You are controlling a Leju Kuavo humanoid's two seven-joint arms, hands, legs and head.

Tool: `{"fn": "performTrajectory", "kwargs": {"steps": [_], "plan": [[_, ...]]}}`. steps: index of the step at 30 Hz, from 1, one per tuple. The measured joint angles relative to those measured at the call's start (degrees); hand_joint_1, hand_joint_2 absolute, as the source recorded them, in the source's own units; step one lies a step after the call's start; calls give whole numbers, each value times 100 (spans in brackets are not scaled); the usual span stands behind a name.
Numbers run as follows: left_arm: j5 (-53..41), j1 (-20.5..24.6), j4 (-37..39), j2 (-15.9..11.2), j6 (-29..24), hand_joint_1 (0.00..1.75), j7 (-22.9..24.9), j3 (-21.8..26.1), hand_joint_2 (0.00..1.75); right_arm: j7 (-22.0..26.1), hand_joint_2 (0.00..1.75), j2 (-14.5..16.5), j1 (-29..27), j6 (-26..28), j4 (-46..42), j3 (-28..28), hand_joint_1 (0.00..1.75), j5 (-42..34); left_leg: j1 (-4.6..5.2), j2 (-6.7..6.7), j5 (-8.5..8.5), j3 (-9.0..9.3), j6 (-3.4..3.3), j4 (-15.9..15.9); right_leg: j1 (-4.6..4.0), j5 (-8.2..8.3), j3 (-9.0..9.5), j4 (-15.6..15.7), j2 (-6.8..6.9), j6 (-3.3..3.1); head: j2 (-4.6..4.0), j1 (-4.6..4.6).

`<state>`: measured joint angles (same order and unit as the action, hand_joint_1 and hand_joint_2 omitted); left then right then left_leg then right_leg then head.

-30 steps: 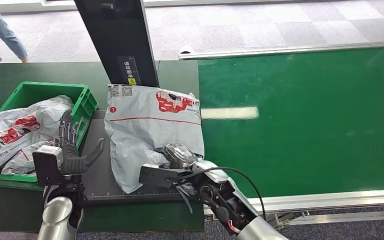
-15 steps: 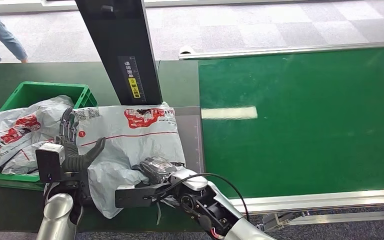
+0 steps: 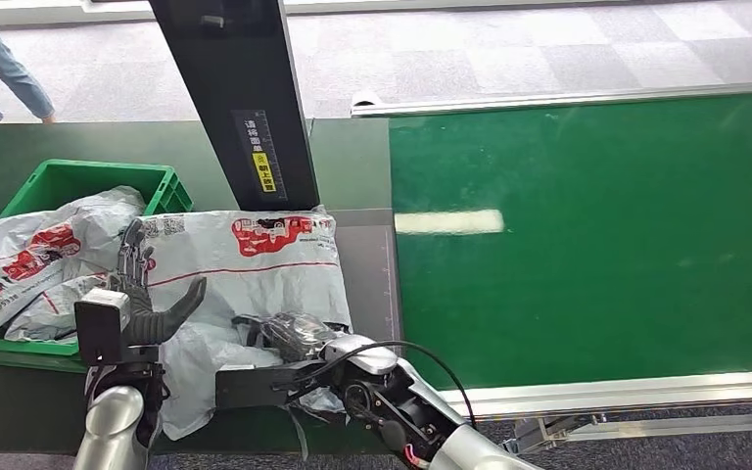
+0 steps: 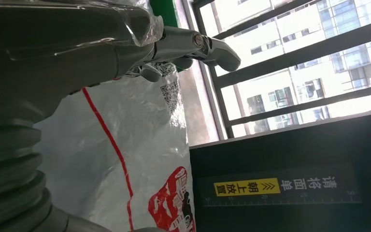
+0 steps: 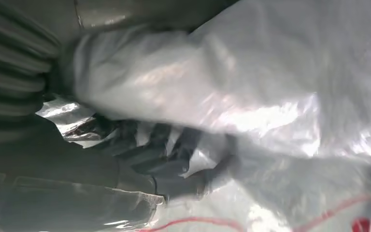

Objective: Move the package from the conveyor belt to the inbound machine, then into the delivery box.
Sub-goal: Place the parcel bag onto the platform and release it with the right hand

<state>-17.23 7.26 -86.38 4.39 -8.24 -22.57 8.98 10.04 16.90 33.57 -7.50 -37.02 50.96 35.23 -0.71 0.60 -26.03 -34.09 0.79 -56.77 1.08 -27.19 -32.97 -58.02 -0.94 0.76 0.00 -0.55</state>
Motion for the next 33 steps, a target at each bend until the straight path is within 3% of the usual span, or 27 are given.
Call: {"fn": "performTrajectory", "kwargs": {"steps": [5, 10, 26, 33], "plan": [[-63, -115, -80, -31, 126, 0, -83, 127, 175, 747, 0, -448, -454, 307, -1214, -715, 0, -982, 1, 2, -1, -2, 0, -1, 1, 0, 0, 1, 3, 0, -1, -1], [-76, -118, -87, -53, 143, 0, -101, 183, 175, 806, 0, -759, -737, 223, -2225, -1277, 0, -1213, 1, 0, -1, -1, 1, -1, 1, 0, -2, 1, 2, 0, 0, -1], [-78, -117, -125, -55, 147, 0, -104, 190, 175, 816, 0, -971, -947, 197, -2868, -1529, 0, -1211, 0, 0, -1, -1, 1, -1, 0, 0, -1, 1, 2, 0, 0, -1], [-117, -105, -128, -81, 169, 0, -134, 184, 175, 1162, 0, -1071, -1199, 473, -3460, -1841, 0, -1702, 0, 0, -1, -1, 1, -1, 0, 0, -3, 1, 2, 0, 0, -1]]}}
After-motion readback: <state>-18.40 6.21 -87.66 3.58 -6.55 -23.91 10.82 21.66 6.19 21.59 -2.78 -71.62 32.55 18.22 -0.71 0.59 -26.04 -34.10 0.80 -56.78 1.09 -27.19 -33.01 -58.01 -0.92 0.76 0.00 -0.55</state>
